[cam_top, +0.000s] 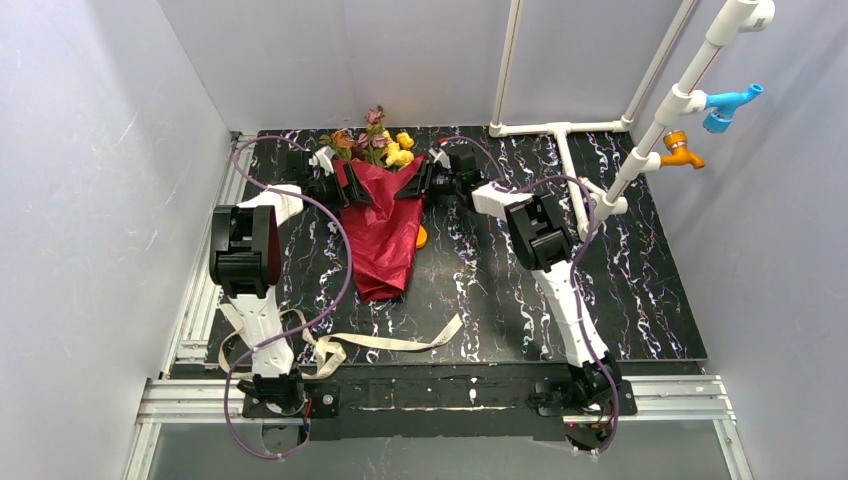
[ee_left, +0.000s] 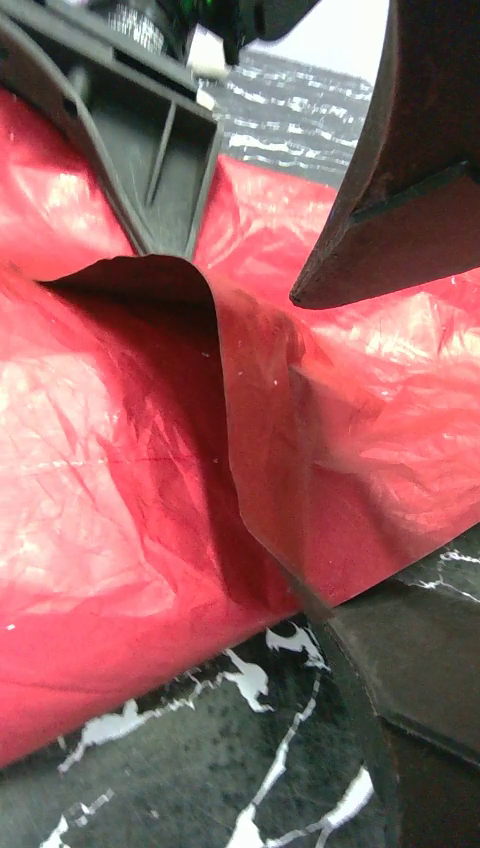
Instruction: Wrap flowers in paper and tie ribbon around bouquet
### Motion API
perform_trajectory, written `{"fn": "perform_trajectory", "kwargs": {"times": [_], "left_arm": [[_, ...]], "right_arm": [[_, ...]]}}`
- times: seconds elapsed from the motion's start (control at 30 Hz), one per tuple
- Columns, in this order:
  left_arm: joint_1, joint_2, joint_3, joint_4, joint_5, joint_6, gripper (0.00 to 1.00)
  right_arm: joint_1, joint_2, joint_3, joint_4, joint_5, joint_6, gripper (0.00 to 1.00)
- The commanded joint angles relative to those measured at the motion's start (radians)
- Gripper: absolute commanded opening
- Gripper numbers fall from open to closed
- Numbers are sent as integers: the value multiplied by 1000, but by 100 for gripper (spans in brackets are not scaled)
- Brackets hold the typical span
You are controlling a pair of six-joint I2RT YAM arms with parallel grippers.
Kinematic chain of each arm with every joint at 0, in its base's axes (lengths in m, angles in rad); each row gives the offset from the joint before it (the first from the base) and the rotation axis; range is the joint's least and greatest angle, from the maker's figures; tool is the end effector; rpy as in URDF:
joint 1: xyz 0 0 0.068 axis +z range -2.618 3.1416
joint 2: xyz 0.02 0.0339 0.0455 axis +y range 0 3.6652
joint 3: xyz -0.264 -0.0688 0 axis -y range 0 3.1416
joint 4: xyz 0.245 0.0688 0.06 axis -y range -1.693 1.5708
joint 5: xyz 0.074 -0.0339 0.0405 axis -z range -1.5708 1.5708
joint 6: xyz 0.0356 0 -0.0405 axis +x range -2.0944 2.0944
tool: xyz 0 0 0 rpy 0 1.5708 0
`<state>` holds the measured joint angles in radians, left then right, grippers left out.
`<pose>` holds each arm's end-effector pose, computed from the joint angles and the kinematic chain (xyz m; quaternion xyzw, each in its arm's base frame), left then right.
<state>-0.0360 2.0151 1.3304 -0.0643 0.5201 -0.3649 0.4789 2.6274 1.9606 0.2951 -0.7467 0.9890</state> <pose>0.4371 -0.0334 0.1720 -0.0437 0.8908 -0.3079 0.3313 0.4972 0.2854 0.1026 -0.0052 0.7958 0.5755 0.1884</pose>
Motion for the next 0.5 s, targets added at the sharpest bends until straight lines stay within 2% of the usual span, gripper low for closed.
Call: {"fn": "perform_trajectory", "kwargs": {"times": [0.0, 0.17, 0.33, 0.47], "left_arm": [[-1, 81, 12, -35, 83, -22, 98], [0, 136, 39, -26, 120, -56, 98], [-1, 158, 73, -68, 78, -63, 98], [-10, 171, 92, -86, 56, -59, 98]], "right_arm": [[13, 69, 42, 99, -38, 77, 39], [13, 117, 75, 186, -53, 159, 35], [12, 147, 110, 192, -57, 177, 33], [13, 169, 115, 265, -60, 238, 29]]}}
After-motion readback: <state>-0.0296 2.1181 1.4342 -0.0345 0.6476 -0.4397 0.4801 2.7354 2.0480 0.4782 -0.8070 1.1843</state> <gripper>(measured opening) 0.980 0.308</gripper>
